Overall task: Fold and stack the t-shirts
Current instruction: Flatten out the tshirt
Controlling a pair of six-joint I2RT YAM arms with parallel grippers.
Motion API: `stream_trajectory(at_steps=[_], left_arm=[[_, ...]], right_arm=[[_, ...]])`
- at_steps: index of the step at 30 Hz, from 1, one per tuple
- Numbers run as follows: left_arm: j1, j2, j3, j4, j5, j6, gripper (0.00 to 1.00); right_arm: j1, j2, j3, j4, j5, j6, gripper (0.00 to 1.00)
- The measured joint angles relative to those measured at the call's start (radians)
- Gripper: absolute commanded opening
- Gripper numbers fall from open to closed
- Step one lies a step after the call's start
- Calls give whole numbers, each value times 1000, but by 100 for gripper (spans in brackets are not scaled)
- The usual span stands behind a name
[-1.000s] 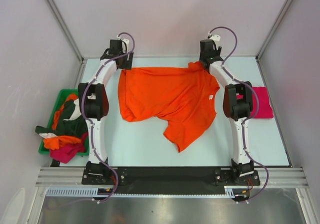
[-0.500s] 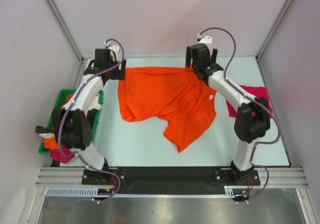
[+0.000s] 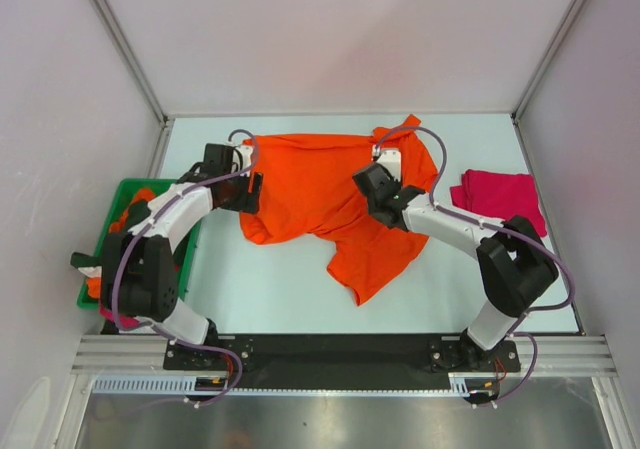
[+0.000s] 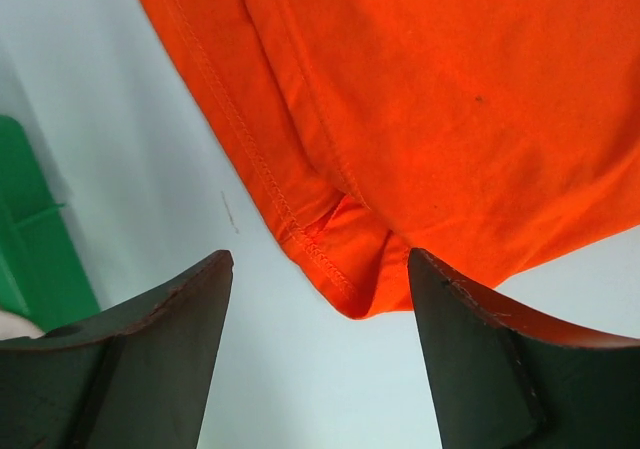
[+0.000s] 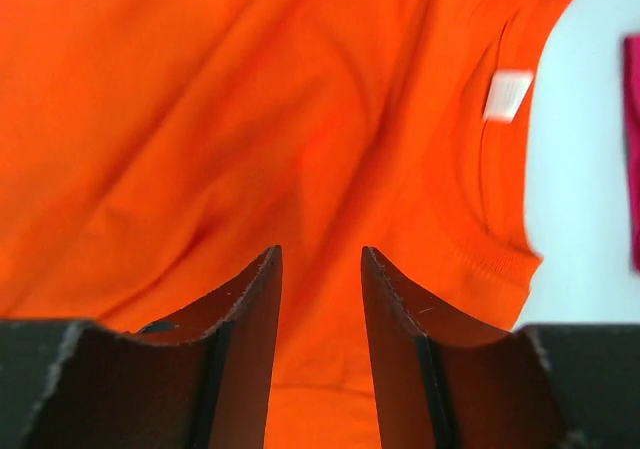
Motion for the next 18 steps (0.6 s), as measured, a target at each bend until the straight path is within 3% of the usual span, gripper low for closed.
stream_trajectory(at_steps=[7,18], left_arm=[[-21,65,-11,6,27,-14,69],[-113,188,-3,11,38,-26,66]], right_arm=[[60,-10,-51,-5,24,49,39],[55,-13,-139,-2,40,100,38]])
